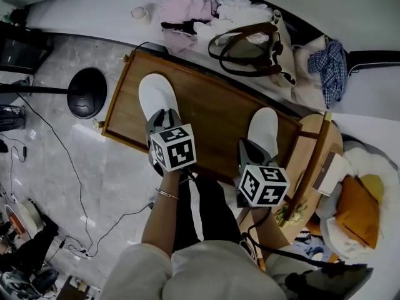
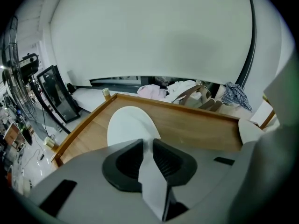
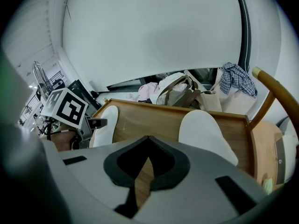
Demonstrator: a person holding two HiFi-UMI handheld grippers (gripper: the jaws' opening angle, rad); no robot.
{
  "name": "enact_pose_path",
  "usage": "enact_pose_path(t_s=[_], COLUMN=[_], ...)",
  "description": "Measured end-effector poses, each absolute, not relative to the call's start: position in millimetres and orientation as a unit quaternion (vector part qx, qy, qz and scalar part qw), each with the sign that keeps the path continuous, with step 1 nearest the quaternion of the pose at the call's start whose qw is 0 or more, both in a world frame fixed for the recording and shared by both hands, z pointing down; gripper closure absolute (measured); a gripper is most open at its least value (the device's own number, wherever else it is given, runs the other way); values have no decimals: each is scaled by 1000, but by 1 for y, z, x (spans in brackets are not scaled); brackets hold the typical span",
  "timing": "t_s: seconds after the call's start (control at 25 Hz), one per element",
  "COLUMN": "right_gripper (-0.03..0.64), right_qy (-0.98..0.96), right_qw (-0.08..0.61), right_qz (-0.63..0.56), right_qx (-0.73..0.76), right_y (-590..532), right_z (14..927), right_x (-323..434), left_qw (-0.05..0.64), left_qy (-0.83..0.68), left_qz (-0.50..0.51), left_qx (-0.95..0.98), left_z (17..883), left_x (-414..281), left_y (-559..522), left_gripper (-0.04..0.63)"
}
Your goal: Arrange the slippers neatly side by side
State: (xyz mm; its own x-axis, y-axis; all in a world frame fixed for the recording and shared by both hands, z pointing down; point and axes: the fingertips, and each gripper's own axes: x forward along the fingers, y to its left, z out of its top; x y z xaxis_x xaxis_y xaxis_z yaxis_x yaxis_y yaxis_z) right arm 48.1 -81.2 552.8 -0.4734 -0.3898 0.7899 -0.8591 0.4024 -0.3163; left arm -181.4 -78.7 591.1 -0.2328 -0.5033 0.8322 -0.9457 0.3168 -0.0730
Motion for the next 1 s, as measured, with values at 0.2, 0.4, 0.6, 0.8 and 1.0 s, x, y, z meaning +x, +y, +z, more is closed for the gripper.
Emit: enact_pose_path(t_s=[0.2, 0.4, 0.6, 0.8, 1.0], right_gripper=[583, 583, 583, 583, 583], right_qy=[-776, -776, -780, -784, -785], right_qw=[312, 308, 301, 291, 281], right_qz=[369, 369, 367, 363, 361], right_qx=[406, 408, 409, 411, 418], right_y=[-84, -85, -86, -88, -88], right_z=[550, 547, 540, 531, 522], right_x=[49, 51, 47, 44, 41], left_qw=[370, 363, 350, 328, 305], left_qy=[-726, -724, -718, -709, -696], left_qz=[303, 310, 320, 336, 356], left_qx=[494, 498, 510, 526, 544], left_z=[591, 586, 576, 562, 548], left_x=[-184, -183, -180, -179, -177], left_y=[-77, -77, -81, -84, -85], left_gripper=[545, 560, 563, 563, 563])
